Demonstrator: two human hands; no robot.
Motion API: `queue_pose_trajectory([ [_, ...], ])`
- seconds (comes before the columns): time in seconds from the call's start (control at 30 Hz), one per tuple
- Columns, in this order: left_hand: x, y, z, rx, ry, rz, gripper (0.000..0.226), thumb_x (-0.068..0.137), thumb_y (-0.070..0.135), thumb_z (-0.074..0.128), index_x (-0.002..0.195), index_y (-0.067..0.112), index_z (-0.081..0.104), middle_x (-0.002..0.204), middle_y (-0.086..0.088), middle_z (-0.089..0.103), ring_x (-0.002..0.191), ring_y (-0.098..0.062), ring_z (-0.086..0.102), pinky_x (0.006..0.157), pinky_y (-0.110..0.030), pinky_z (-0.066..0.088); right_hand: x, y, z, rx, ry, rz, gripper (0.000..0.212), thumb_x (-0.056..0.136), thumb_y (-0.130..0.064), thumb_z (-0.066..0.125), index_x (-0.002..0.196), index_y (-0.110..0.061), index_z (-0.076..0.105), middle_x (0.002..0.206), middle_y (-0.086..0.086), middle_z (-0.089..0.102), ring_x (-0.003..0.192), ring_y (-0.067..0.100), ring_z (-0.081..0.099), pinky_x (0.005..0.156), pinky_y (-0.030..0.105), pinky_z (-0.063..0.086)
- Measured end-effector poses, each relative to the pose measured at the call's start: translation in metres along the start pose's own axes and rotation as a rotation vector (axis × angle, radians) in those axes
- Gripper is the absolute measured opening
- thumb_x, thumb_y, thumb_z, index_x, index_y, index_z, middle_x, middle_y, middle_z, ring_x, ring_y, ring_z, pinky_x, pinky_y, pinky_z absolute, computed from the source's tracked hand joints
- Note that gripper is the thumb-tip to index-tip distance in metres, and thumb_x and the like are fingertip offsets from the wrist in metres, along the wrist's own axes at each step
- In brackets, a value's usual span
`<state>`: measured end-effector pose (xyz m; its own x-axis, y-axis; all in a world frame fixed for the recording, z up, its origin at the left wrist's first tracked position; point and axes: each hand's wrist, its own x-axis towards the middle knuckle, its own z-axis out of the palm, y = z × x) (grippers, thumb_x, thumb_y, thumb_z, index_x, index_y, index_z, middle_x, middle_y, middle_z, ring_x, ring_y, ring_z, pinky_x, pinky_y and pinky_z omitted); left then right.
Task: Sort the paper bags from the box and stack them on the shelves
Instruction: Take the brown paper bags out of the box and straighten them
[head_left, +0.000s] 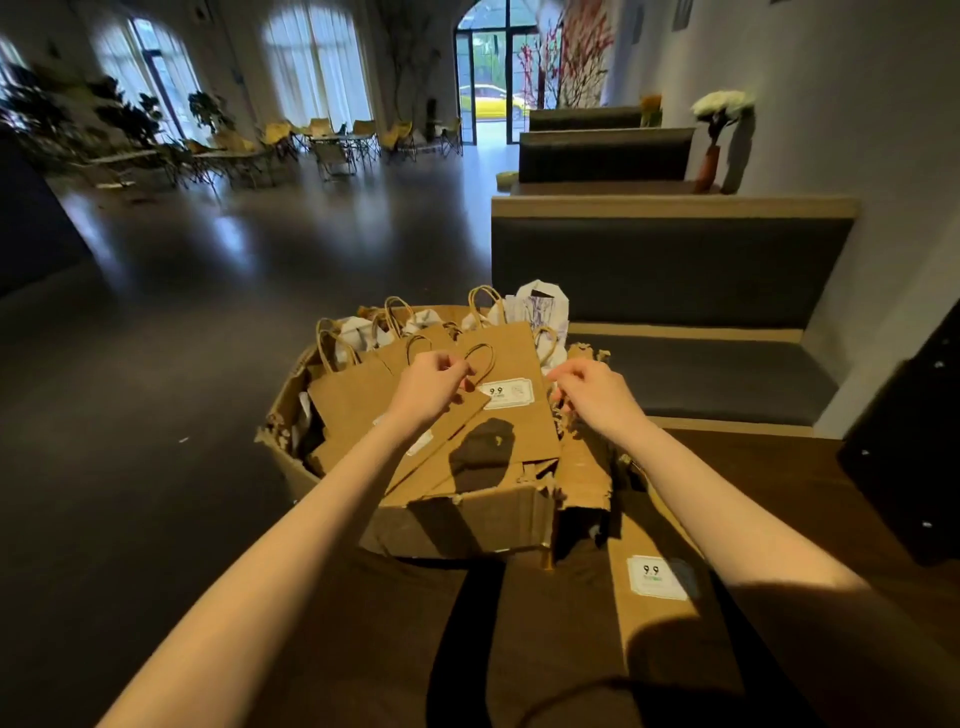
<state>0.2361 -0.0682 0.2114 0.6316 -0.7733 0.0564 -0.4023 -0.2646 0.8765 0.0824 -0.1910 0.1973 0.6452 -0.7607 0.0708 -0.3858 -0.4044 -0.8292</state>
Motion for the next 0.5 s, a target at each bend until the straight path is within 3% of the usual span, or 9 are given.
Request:
queue_pose_trajectory([
  [0.13, 0.015, -0.031, -0.035, 0.083, -0.02, 0.012, 0.019, 0.097, 0.02, 0.045, 0.092, 0.011, 0.061, 0.082, -0.004, 0.063, 0.071, -0.015, 0.057, 0.059, -0.023, 0.043, 0.015, -0.003, 0.033, -0.105, 0.03, 0.025, 0.025, 0.098, -0.025, 0.043, 0.111, -0.013, 0.06, 0.095, -0.002, 0.059, 0.09, 0.018, 0.057, 0.081, 0.036, 0.048],
  [0.3, 0.032, -0.067, -0.059, 0.132, -0.072, 0.013, 0.014, 0.096, 0.018, 0.046, 0.093, 0.013, 0.059, 0.086, -0.004, 0.063, 0.076, -0.015, 0.056, 0.063, -0.023, 0.043, 0.034, 0.003, 0.059, -0.312, 0.053, 0.035, 0.03, 0.099, -0.032, 0.039, 0.11, -0.012, 0.057, 0.095, 0.003, 0.055, 0.087, 0.019, 0.053, 0.066, 0.03, 0.042],
  [0.43, 0.046, -0.087, -0.063, 0.249, -0.093, 0.019, 0.008, 0.095, 0.02, 0.051, 0.097, 0.014, 0.056, 0.097, -0.003, 0.061, 0.09, -0.017, 0.057, 0.076, -0.028, 0.048, 0.049, 0.01, 0.066, -0.507, 0.059, 0.019, 0.038, 0.098, -0.035, 0.041, 0.126, -0.011, 0.05, 0.119, 0.008, 0.055, 0.104, 0.023, 0.056, 0.086, 0.04, 0.051],
  [0.5, 0.054, -0.096, -0.062, 0.353, -0.103, 0.008, 0.012, 0.094, 0.02, 0.053, 0.104, 0.015, 0.056, 0.105, -0.003, 0.059, 0.097, -0.017, 0.056, 0.084, -0.033, 0.05, 0.056, 0.015, 0.069, -0.695, 0.066, -0.023, 0.042, 0.097, -0.038, 0.042, 0.129, -0.011, 0.046, 0.123, 0.009, 0.053, 0.108, 0.024, 0.055, 0.085, 0.04, 0.052],
])
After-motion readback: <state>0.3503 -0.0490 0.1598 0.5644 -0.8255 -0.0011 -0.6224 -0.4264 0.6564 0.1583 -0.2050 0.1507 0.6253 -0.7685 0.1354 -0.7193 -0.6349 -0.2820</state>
